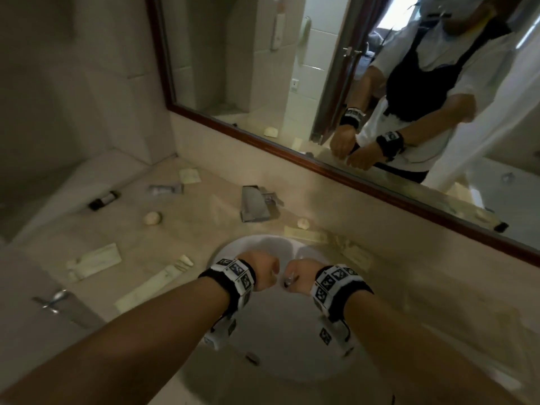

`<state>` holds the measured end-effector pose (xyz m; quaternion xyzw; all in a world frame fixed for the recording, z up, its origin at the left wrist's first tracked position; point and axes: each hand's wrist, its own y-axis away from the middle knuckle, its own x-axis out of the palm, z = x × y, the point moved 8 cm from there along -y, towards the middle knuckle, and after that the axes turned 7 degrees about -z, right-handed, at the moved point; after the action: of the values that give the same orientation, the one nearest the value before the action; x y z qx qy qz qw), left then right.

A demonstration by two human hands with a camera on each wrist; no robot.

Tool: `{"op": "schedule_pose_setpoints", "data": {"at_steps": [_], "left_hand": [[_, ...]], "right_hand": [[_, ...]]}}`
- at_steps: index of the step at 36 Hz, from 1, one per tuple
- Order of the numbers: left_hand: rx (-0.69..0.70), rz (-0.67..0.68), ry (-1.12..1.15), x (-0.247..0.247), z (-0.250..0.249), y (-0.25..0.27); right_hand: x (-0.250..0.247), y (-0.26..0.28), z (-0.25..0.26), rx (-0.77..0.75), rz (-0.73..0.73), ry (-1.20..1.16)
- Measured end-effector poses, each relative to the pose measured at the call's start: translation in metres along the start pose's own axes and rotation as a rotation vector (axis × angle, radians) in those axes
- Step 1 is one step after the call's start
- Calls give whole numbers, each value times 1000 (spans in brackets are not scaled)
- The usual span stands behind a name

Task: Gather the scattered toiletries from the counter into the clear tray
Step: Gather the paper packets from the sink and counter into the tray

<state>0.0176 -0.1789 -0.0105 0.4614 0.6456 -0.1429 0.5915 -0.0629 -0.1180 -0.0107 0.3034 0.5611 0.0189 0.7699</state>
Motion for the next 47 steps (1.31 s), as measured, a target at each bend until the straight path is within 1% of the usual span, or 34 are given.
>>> {"op": "schedule_pose_setpoints", "data": {"at_steps": [3,4,6,9,12,15,18,20,25,26,27,29,30,32,35,39,43,45,47], "left_hand": [[-41,0,13,-2,55,11],[-40,-9,13,-3,58,13],[-88,-14,9,-6,92,23],[-207,-20,8,1,160,38],[-313,-37,68,18,225,52],[-385,-11,126,29,266,62],[-429,28,146,43,290,65],[-449,81,144,52,295,66],[-483,149,152,66,296,60],[-456,175,152,66,294,56],[-436,206,160,66,290,54],[-399,318,147,75,285,46],[-385,342,163,81,281,40],[-367,333,201,77,270,30],[-299,333,257,66,242,12],[-238,354,354,56,203,-12],[-166,428,359,54,164,-33],[-135,440,357,52,145,-40],[-110,456,327,56,135,-51]], "right_hand": [[7,-26,53,-30,22,-5],[8,-29,57,-38,24,0],[17,-44,91,-79,44,28],[33,-63,140,-130,88,82],[48,-79,177,-189,111,139],[61,-94,200,-199,159,196],[75,-107,214,-212,219,238],[82,-115,218,-212,216,255],[91,-131,221,-197,220,242],[90,-134,221,-193,215,230],[87,-135,219,-187,209,214],[85,-140,210,-155,215,192],[84,-141,203,-141,221,185],[75,-139,185,-99,220,181],[58,-133,149,-22,223,164],[33,-129,87,116,154,174],[14,-126,22,246,72,233],[9,-128,-9,278,33,231],[8,-131,-37,302,30,225]]}}
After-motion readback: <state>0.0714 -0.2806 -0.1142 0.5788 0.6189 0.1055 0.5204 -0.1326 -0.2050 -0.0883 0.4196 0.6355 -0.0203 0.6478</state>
